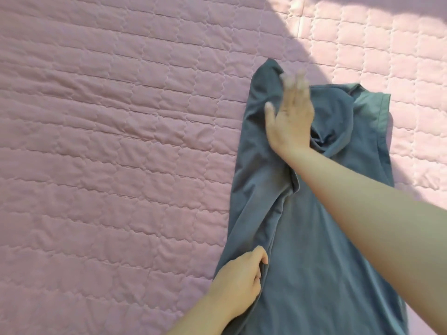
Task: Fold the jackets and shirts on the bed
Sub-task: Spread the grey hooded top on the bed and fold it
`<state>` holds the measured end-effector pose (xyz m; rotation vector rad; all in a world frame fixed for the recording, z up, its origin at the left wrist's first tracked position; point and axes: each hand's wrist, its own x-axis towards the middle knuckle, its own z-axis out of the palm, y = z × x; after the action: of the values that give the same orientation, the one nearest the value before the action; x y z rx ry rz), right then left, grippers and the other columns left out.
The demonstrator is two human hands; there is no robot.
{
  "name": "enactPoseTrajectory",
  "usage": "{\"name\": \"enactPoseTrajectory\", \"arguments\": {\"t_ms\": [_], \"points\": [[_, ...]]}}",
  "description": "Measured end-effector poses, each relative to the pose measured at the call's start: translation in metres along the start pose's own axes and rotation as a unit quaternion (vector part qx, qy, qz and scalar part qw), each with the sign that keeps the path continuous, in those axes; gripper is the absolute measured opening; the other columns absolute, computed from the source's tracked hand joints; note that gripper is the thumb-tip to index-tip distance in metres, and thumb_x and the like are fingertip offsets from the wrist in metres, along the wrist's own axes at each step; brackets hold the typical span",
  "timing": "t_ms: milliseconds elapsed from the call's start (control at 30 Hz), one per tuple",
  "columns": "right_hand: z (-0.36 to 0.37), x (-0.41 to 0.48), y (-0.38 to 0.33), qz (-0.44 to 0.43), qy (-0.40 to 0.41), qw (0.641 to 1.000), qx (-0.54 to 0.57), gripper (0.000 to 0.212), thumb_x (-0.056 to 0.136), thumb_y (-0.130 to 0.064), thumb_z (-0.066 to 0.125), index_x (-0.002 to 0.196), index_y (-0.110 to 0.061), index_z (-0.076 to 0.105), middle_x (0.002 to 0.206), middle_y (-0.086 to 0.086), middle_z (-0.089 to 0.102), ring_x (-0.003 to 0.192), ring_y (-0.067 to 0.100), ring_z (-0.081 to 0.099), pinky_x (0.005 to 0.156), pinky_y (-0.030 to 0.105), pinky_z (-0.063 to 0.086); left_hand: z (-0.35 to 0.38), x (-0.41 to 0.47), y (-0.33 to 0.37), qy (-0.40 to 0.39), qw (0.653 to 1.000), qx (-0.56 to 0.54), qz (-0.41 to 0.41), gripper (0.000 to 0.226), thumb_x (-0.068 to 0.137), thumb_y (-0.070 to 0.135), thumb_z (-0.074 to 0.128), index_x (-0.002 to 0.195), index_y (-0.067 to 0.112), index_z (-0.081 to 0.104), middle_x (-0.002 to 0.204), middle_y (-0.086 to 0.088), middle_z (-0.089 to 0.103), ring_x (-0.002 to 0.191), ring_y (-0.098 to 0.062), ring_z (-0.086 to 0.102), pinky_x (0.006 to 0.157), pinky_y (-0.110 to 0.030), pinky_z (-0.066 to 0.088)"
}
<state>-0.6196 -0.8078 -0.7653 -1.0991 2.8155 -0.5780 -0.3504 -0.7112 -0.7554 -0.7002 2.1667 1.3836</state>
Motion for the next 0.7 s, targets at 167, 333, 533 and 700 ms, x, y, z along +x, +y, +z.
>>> {"name": "enactPoseTrajectory", "arguments": {"t_ms": [167,333,533,700], "points": [[0.029,0.01,0.01,-0.05,-0.322,0.939,-0.115,0.068,0.096,-0.063,0.023,0.151,-0.039,-0.011,0.162,0.001,-0.011,0.149,0.021,-0.01,0.118,0.052,-0.007,0.006,-0.005,-0.01,-0.031,0.999,0.003,-0.017,0.027,0.087,0.011,0.051,0.106,0.029,0.043,0.093,0.007,0.06,0.082,-0.013,0.054,0.077,-0.032,0.045],[0.026,0.0,0.014,-0.057,-0.294,0.951,-0.075,0.068,0.097,-0.059,0.028,0.152,-0.038,-0.009,0.162,0.003,-0.009,0.149,0.021,-0.01,0.118,0.052,-0.006,0.018,-0.015,-0.013,-0.029,0.998,0.037,-0.053,0.022,0.093,0.042,0.054,0.107,0.027,0.046,0.098,0.006,0.064,0.093,-0.02,0.059,0.077,-0.033,0.043],[-0.001,-0.103,0.019,0.033,-0.138,0.985,0.095,0.072,0.089,-0.016,0.063,0.151,-0.016,0.026,0.158,0.012,0.016,0.143,0.032,0.018,0.118,0.039,0.018,0.042,-0.034,-0.015,0.078,0.979,0.176,-0.072,0.04,0.068,0.045,0.071,0.092,0.023,0.048,0.084,0.007,0.06,0.071,-0.018,0.064,0.058,-0.029,0.046],[-0.02,-0.191,0.019,0.22,-0.114,0.952,0.182,0.081,0.079,-0.012,0.073,0.144,-0.022,0.025,0.121,0.004,0.038,0.1,0.019,0.048,0.093,0.026,0.039,0.072,-0.046,-0.022,0.11,0.965,0.234,-0.05,0.047,0.033,0.027,0.084,0.066,0.026,0.05,0.055,0.009,0.05,0.034,-0.008,0.048,0.031,-0.021,0.032]]}}
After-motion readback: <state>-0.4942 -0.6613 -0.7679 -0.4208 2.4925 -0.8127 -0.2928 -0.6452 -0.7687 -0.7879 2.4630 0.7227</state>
